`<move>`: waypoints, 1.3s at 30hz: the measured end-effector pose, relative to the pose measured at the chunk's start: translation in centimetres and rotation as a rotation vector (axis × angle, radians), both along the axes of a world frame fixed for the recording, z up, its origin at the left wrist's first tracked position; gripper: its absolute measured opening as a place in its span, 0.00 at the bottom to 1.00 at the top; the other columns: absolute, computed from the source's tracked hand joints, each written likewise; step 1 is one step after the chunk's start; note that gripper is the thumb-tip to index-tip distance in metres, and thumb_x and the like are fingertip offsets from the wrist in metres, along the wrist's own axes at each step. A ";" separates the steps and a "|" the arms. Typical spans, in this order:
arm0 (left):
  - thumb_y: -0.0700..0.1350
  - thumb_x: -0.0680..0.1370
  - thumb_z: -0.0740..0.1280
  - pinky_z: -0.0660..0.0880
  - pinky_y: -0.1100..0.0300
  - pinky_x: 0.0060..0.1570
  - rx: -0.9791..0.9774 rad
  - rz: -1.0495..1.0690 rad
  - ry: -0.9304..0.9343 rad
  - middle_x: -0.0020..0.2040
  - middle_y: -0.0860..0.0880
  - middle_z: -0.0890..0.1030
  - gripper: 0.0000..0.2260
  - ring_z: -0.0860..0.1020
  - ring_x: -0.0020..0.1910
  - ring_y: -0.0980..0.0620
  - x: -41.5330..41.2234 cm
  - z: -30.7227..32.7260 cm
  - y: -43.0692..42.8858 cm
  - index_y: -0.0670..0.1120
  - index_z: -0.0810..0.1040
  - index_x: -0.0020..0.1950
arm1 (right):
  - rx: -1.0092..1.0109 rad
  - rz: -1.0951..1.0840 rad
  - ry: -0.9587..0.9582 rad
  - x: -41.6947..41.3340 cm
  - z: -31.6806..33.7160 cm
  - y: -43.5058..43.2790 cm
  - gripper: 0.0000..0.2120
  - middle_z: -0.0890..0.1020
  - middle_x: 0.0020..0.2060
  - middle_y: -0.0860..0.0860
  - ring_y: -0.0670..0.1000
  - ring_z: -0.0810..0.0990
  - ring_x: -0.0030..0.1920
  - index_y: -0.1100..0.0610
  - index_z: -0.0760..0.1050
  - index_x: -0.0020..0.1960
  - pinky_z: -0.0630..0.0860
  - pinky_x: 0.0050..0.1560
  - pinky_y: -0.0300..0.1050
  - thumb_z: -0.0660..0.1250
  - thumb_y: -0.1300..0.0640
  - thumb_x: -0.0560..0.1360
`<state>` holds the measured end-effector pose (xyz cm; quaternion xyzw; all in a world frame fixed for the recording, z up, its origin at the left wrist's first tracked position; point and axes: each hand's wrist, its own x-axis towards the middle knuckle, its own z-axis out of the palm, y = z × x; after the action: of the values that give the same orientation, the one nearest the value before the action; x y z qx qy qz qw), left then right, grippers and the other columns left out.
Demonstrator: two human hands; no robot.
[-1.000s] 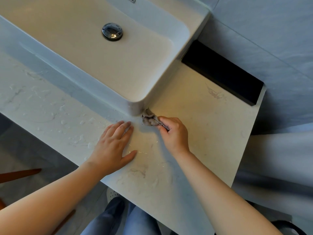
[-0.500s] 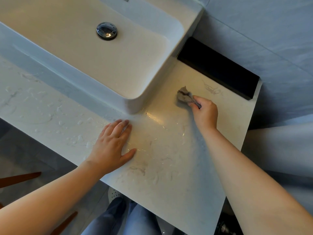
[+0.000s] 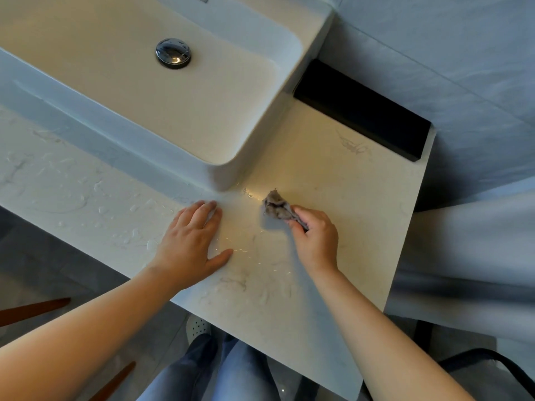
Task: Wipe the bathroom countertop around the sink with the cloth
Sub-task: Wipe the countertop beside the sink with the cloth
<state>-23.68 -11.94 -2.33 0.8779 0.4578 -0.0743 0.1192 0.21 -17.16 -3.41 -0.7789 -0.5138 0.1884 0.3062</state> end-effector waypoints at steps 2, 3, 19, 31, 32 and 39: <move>0.69 0.72 0.52 0.57 0.50 0.68 0.016 -0.012 0.022 0.71 0.43 0.69 0.39 0.66 0.70 0.41 0.5 0.6 0.0 0.41 0.70 0.70 | -0.068 0.016 0.133 0.0 0.7 -0.7 0.13 0.84 0.47 0.51 0.51 0.80 0.46 0.55 0.82 0.55 0.76 0.47 0.42 0.72 0.60 0.71; 0.69 0.72 0.51 0.56 0.49 0.69 0.020 -0.023 0.017 0.71 0.43 0.69 0.39 0.66 0.70 0.41 0.8 1.0 -0.1 0.42 0.70 0.70 | -0.069 0.013 0.185 0.2 1.2 -1.1 0.13 0.84 0.45 0.51 0.49 0.80 0.44 0.55 0.82 0.55 0.76 0.46 0.41 0.72 0.60 0.71; 0.66 0.73 0.54 0.63 0.43 0.67 -0.023 -0.164 -0.023 0.69 0.42 0.71 0.35 0.69 0.68 0.40 5.0 0.1 -3.1 0.42 0.71 0.69 | 0.001 -0.214 -0.085 9.7 1.5 2.1 0.10 0.71 0.27 0.43 0.48 0.70 0.34 0.52 0.71 0.35 0.64 0.32 0.42 0.68 0.59 0.73; 0.68 0.72 0.55 0.60 0.42 0.70 -0.026 -0.186 -0.042 0.72 0.41 0.67 0.38 0.63 0.71 0.39 4.4 -0.6 -3.3 0.43 0.67 0.72 | 0.007 -0.165 -0.108 5.1 0.0 -3.8 0.11 0.84 0.43 0.52 0.54 0.78 0.48 0.57 0.82 0.54 0.71 0.41 0.40 0.71 0.62 0.71; 0.69 0.72 0.55 0.59 0.42 0.70 -0.029 -0.187 -0.043 0.72 0.41 0.66 0.39 0.63 0.71 0.39 4.4 -0.6 -3.2 0.43 0.67 0.72 | 0.005 -0.164 -0.110 4.4 0.1 -4.4 0.12 0.84 0.44 0.52 0.54 0.78 0.48 0.57 0.82 0.54 0.71 0.42 0.40 0.71 0.63 0.71; 0.72 0.69 0.53 0.57 0.42 0.71 -0.039 -0.208 -0.030 0.74 0.41 0.64 0.42 0.60 0.72 0.39 4.2 -0.7 -3.0 0.44 0.64 0.74 | -0.005 -0.231 0.096 2.2 2.5 -7.3 0.11 0.83 0.43 0.48 0.52 0.82 0.45 0.61 0.81 0.54 0.78 0.44 0.41 0.71 0.64 0.72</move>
<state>-19.51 -14.99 -3.05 0.9192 0.3610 -0.0818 0.1348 2.39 -24.45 -0.89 -0.8239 -0.4048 0.1903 0.3480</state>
